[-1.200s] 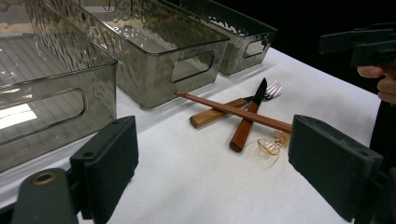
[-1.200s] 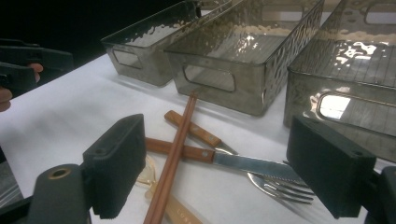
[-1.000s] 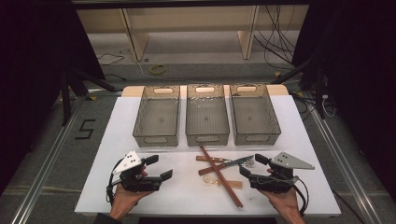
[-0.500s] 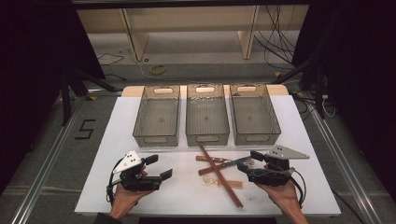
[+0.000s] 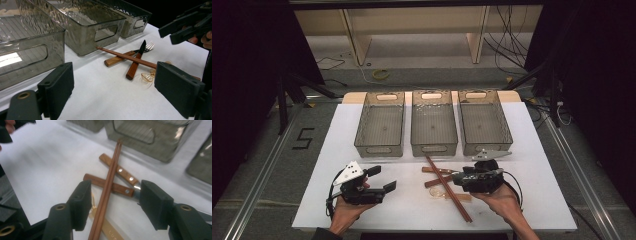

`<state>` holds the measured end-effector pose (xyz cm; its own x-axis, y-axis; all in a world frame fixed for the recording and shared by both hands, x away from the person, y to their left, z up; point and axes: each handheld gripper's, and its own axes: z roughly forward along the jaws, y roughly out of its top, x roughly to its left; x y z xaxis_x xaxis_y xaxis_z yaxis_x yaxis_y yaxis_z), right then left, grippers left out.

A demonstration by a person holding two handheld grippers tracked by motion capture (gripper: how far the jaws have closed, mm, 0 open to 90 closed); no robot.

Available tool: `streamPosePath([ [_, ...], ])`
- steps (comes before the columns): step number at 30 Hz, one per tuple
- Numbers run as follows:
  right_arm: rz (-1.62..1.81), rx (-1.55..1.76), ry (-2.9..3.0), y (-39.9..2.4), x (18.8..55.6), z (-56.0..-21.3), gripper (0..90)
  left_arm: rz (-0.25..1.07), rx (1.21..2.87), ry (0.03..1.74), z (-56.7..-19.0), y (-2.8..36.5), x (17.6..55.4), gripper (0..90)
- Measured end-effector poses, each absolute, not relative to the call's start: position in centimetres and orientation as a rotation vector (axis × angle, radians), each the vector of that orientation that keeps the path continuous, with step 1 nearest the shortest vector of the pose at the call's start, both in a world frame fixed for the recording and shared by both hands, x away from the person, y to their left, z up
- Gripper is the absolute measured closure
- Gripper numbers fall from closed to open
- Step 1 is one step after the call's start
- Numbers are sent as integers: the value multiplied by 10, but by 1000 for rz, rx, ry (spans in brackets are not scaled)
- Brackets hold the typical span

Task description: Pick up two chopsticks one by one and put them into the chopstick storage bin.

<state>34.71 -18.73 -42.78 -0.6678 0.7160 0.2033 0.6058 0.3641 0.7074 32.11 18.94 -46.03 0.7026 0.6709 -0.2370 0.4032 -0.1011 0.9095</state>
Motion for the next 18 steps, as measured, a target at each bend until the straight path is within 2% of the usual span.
streamPosePath([
  [12, 1015, 1229, 2623, -167, 361, -444, 575, 281, 1734, 862, -460, 190, 321, 155],
  [18, 977, 1227, 2661, -158, 364, -450, 612, 282, 1736, 862, -460, 189, 321, 154],
])
